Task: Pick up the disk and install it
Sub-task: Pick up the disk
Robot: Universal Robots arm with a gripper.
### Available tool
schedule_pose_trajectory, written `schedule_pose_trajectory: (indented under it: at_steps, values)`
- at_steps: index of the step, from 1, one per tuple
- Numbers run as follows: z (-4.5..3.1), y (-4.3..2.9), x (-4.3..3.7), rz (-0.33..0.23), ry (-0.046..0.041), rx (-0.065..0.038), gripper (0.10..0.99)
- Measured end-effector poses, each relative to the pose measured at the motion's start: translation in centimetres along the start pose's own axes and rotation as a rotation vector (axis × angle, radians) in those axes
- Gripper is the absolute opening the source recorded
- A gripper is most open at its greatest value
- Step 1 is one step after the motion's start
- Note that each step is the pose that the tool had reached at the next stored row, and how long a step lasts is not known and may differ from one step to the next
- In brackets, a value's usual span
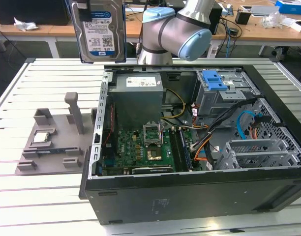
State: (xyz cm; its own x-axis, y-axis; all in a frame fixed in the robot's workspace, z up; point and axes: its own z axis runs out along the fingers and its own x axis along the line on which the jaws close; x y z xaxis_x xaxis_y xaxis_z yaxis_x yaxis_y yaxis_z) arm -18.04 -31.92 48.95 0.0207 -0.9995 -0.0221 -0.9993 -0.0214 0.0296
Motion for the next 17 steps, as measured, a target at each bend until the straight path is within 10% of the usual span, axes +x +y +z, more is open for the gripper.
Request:
schedule_pose_trajectory:
  at_steps: [17]
  values:
    - [-0.17, -5.91, 0.12, 0.000, -0.0001, 0.000, 0.369]
